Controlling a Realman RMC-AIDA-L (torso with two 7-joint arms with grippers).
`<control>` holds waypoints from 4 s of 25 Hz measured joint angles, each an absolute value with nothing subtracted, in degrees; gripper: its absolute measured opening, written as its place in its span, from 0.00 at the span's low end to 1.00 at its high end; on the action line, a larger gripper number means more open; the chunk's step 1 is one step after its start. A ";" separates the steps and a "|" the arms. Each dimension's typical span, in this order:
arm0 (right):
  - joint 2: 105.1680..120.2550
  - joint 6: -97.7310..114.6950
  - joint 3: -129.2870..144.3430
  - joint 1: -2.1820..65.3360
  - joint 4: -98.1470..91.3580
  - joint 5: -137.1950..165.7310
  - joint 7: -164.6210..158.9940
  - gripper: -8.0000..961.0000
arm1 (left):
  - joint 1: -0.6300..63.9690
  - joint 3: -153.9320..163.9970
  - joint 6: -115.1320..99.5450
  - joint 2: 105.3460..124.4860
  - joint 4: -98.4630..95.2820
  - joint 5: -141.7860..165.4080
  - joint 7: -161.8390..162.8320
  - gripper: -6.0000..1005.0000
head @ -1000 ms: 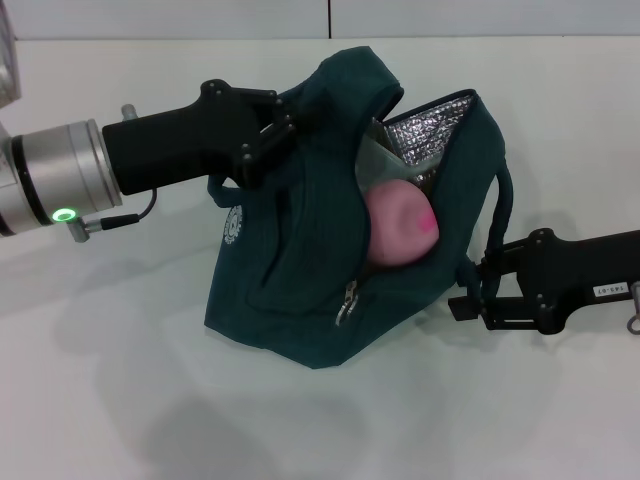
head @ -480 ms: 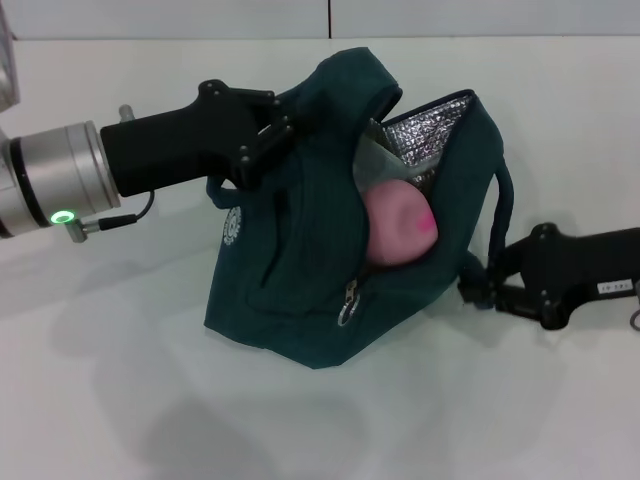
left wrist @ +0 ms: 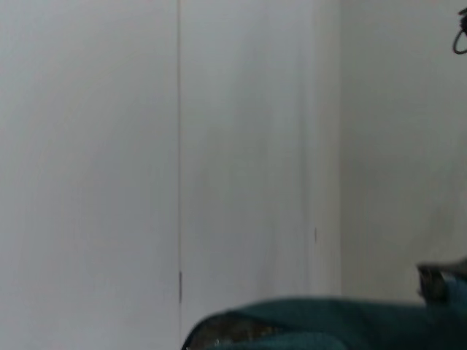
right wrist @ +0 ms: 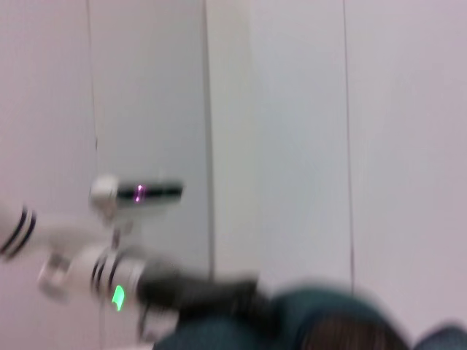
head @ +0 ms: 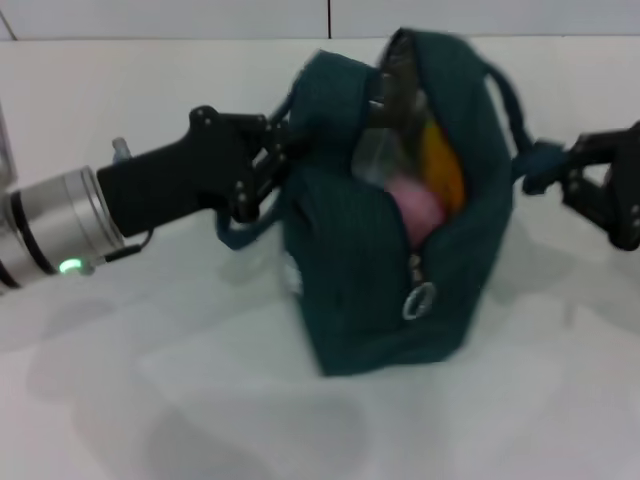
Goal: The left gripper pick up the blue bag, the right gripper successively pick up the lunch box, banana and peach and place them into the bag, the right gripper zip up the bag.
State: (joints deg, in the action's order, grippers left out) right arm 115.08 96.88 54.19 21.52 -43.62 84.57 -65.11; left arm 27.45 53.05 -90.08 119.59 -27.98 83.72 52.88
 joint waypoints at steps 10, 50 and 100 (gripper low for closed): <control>114.87 97.32 54.57 23.24 -40.28 83.07 -62.01 0.08 | 27.73 53.17 -96.48 119.93 -15.96 79.26 32.73 0.04; 112.27 102.61 50.74 19.05 -38.29 87.42 -60.56 0.64 | 27.78 53.06 -95.61 120.41 -7.06 76.88 15.38 0.04; 115.98 98.82 63.10 30.42 -27.90 103.30 -62.41 0.54 | 29.18 53.79 -96.07 120.68 -4.21 77.70 14.94 0.04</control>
